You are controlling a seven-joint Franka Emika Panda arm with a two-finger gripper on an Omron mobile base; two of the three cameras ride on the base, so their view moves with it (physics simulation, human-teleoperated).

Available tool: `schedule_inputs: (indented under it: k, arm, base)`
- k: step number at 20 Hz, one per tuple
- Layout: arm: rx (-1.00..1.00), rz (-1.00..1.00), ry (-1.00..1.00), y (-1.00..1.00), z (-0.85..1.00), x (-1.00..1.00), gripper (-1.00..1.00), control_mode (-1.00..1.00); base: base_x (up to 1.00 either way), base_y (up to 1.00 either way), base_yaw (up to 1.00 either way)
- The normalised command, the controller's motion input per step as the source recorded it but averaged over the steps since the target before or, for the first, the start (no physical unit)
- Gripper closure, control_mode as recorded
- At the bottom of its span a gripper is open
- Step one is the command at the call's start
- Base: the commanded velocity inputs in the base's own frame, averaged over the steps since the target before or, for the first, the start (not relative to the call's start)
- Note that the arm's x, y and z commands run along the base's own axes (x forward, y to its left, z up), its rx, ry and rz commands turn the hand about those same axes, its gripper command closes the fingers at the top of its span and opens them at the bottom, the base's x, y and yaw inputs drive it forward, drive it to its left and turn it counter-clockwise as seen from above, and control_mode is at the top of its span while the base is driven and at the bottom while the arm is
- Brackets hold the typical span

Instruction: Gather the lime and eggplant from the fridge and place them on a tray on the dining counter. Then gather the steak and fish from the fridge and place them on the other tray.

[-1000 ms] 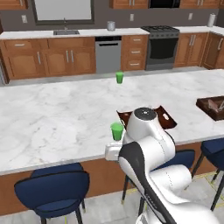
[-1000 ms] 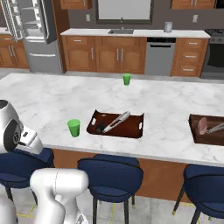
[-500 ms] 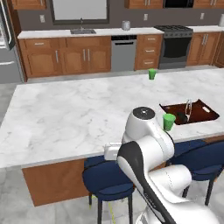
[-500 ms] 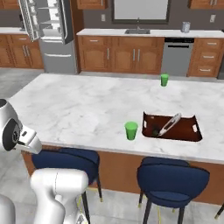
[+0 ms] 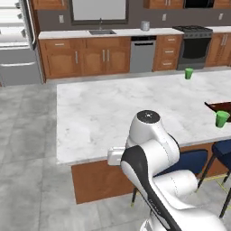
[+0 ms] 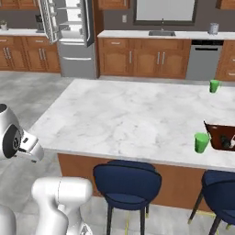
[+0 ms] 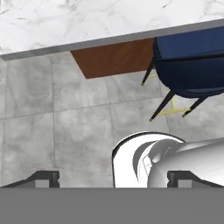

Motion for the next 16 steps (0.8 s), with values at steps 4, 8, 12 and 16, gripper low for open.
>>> schedule_inputs:
  k: [4, 8, 12, 16]
  arm:
    - [0.00, 0.00, 0.00, 0.00, 0.00, 0.00, -1.00, 1.00]
    - [0.00, 0.00, 0.00, 0.00, 0.00, 0.00, -1.00, 1.00]
    - [0.00, 0.00, 0.00, 0.00, 0.00, 0.00, -1.00, 1.00]
    - [0.00, 0.00, 0.00, 0.00, 0.00, 0.00, -1.00, 1.00]
  base:
    - [-0.06, 1.00, 0.00]
    - [0.00, 1.00, 0.00]
    - [0.00, 1.00, 0.00]
    - [0.25, 1.00, -0.06]
